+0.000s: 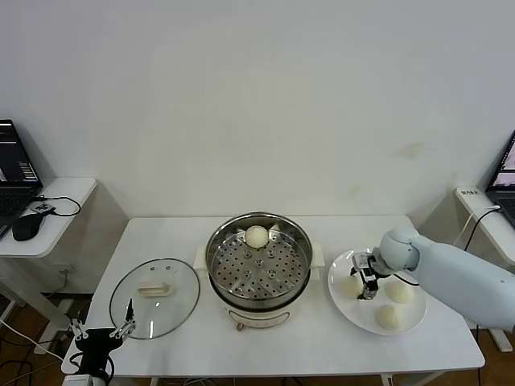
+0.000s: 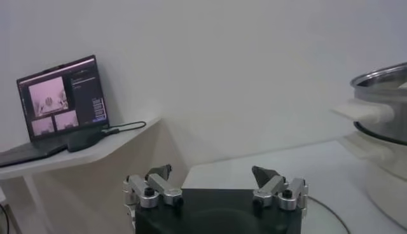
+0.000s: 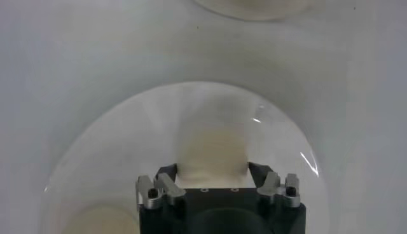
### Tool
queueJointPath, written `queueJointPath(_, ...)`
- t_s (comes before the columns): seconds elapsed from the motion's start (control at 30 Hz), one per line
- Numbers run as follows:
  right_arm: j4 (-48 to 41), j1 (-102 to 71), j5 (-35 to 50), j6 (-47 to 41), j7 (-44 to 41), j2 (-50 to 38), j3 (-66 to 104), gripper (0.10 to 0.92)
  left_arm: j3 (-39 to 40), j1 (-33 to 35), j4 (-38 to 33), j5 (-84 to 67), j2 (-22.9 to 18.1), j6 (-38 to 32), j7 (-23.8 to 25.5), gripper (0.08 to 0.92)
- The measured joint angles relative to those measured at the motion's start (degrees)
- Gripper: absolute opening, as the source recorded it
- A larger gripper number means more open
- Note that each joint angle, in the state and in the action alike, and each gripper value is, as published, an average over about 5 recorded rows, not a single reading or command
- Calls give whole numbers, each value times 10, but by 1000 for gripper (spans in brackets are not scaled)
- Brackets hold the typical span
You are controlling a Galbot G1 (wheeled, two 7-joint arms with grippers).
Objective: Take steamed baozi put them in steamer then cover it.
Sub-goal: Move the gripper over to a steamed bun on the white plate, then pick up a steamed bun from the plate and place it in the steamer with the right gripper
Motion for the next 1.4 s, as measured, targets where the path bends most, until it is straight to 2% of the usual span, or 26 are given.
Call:
queueJointPath(0.4, 18, 41, 17, -2, -14, -16, -6, 577, 1, 0, -5, 0, -1, 0, 0, 823)
queueJointPath(0.83, 73, 233, 97, -31, -22, -33, -93, 581, 1, 2, -16, -1, 5, 1, 0, 823)
queueJointPath(1.1, 119, 342, 194, -81, 0, 9, -149, 588, 6, 6, -20, 0, 3, 0, -1, 823)
queueJointPath(1.4, 129, 380, 307, -151, 47, 107, -179, 594, 4, 6, -27, 1, -1, -1, -1, 823)
